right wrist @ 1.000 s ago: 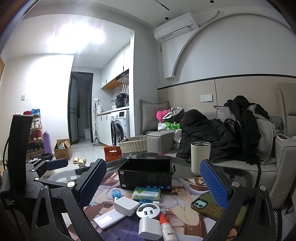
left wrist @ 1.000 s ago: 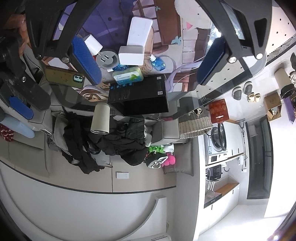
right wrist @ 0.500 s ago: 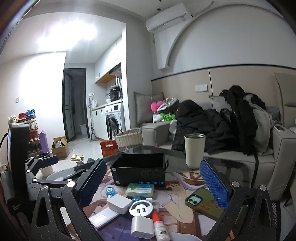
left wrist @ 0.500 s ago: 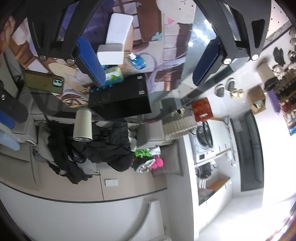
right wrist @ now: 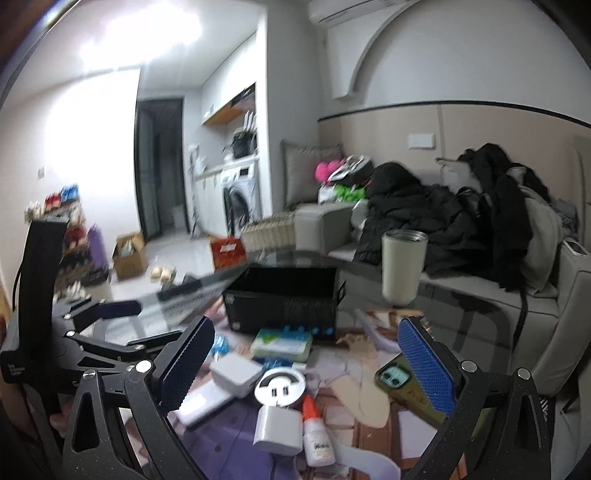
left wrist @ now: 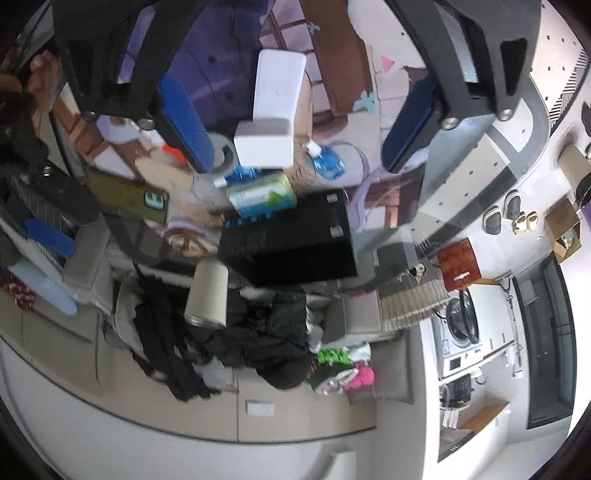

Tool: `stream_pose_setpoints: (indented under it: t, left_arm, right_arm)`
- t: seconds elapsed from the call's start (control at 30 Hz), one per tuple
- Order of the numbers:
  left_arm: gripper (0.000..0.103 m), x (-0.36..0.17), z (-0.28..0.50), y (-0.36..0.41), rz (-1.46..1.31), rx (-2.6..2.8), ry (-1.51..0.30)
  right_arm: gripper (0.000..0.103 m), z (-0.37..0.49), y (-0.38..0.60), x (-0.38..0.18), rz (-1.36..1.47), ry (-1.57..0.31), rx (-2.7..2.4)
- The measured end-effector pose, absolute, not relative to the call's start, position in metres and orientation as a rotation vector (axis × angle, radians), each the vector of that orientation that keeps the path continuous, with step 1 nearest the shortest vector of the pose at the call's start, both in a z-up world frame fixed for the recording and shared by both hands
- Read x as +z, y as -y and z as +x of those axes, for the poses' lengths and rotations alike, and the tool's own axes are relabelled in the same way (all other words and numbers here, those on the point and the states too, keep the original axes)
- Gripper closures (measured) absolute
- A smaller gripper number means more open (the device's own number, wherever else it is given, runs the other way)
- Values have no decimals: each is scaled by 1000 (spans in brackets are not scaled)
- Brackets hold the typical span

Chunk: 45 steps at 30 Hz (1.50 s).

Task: Organize rigid objects
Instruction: 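Grasp the white charger with the right tool while the left tool grasps the white power bank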

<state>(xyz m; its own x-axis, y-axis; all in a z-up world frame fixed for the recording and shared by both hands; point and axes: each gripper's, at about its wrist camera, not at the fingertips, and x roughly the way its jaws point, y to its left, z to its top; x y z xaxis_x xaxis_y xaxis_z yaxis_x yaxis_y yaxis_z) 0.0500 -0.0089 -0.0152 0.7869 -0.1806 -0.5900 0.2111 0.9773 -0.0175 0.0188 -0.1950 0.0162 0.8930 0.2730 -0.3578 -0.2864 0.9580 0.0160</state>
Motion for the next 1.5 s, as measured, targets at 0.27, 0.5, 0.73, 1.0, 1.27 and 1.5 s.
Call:
stream_pose_setpoints:
  t: [0.27,0.5,0.73,1.0,1.27,1.5]
  left_arm:
    - [23,-22,52,10,47,-238,-682]
    - [36,-46,61,18,84,-288,-822]
    - [55,-69,72,17,75,-303,-941]
    - [58,-83,81,13,51,-298,-999]
    - [46,-88,85,18,104,-264,-1001]
    - [65,-85,81,16,109,-265,-1003]
  right_arm:
    - [18,38,184,-5,-83,-489,296]
    - [44,56,170,-33,-100,-663,337]
    - [50,60,159,-53,-135,-747,373]
    - [56,71,157,-74,-131,-858,394]
    - [56,72,150,-82,-143,-900,417]
    - [60,73,147,-90,-126,-937,449]
